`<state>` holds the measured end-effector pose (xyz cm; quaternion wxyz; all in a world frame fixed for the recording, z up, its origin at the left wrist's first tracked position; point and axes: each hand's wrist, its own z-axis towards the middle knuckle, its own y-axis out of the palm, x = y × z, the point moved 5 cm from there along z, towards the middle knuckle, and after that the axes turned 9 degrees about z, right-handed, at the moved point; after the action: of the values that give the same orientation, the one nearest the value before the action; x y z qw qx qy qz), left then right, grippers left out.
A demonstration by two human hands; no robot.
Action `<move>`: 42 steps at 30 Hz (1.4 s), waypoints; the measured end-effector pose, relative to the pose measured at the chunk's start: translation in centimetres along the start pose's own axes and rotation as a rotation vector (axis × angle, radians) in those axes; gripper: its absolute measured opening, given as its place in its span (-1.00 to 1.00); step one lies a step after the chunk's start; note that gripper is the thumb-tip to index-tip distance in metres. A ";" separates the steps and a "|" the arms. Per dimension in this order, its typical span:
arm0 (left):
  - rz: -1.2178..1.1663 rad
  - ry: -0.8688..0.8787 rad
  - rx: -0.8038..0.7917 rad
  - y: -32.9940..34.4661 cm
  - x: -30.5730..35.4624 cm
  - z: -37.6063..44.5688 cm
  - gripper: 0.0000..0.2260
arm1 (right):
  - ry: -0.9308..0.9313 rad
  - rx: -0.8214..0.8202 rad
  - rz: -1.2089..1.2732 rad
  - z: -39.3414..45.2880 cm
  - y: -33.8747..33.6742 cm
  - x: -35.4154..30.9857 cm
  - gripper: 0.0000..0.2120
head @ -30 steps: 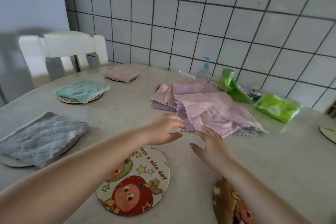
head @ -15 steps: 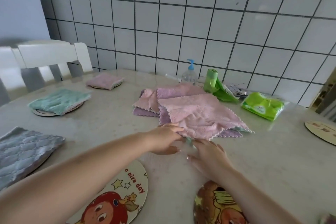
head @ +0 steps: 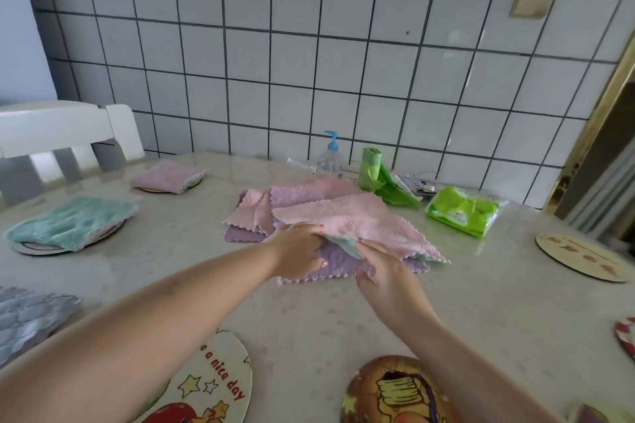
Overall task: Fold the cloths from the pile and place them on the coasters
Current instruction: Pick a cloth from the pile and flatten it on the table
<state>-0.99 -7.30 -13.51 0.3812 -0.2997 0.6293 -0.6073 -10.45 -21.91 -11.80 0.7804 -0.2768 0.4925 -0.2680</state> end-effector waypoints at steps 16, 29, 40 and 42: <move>-0.019 -0.092 0.841 -15.1 -5.1 -7.3 -0.58 | -0.286 0.431 -0.149 2.1 -12.5 -9.6 -0.50; 0.212 -0.167 0.823 -19.8 -10.9 -14.5 -0.81 | -0.229 0.250 -0.305 4.8 -11.5 -14.6 -0.44; -0.377 -0.268 0.862 -19.6 -11.3 -24.7 -0.77 | -0.312 0.424 0.128 1.7 -11.7 -14.8 -0.81; -0.382 -0.266 0.728 -17.2 -10.4 -26.5 -0.87 | -0.307 0.336 0.110 0.3 -10.3 -14.1 -0.84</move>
<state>-19.33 14.18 4.06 0.4207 -0.3325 0.2527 -0.8054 -16.94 -19.43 4.21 0.8947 -0.1533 0.3308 -0.2581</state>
